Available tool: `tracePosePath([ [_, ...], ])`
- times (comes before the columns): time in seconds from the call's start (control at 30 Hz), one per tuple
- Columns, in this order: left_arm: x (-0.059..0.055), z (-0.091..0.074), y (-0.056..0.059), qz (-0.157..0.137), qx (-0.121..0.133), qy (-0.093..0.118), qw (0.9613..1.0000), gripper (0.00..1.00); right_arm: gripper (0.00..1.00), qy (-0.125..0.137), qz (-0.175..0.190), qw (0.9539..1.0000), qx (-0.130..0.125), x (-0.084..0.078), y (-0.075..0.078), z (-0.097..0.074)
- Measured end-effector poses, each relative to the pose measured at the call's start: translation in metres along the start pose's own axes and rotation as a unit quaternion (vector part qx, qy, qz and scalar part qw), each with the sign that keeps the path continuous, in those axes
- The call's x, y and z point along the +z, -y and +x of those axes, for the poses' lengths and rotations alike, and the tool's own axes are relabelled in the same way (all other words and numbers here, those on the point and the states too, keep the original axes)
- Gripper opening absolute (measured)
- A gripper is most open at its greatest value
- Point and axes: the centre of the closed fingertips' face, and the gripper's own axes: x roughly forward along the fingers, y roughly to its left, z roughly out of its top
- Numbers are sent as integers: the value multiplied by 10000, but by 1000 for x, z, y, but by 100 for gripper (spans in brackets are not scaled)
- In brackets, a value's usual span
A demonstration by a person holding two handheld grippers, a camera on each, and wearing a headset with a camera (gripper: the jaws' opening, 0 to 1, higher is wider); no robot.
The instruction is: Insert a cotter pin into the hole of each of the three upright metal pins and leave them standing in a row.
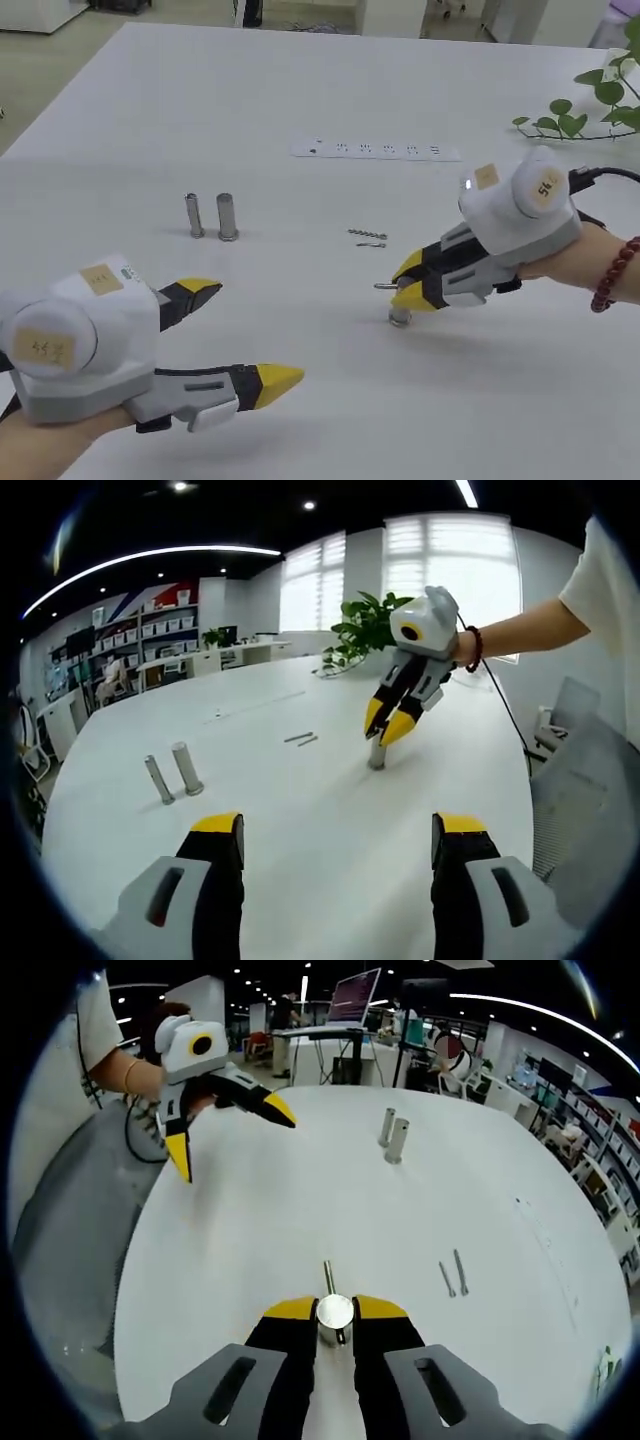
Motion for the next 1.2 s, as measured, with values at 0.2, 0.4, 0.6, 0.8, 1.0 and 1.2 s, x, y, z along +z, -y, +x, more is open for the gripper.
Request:
tracePosePath([
  [0.2,-1,-1,0,44,20,-42,10000,76,13,21,38,10000,-20,-7,3,-5],
  [0.4,-1,-2,1,88,26,-77,9999,76,14,73,107,9999,38,-10,3,-7],
  [0.6,-2,-4,0,90,49,-95,9999,76,14,121,205,9997,60,-10,4,-7],
  [0.8,-4,-6,1,91,55,-137,9998,75,15,161,251,9995,74,-10,4,-7],
  [1.0,-3,-9,0,104,88,-146,9998,76,19,229,374,9990,76,-11,2,-5],
  [1.2,-4,-14,-2,91,155,-147,9997,77,30,465,628,9969,-2,-1,3,-7],
])
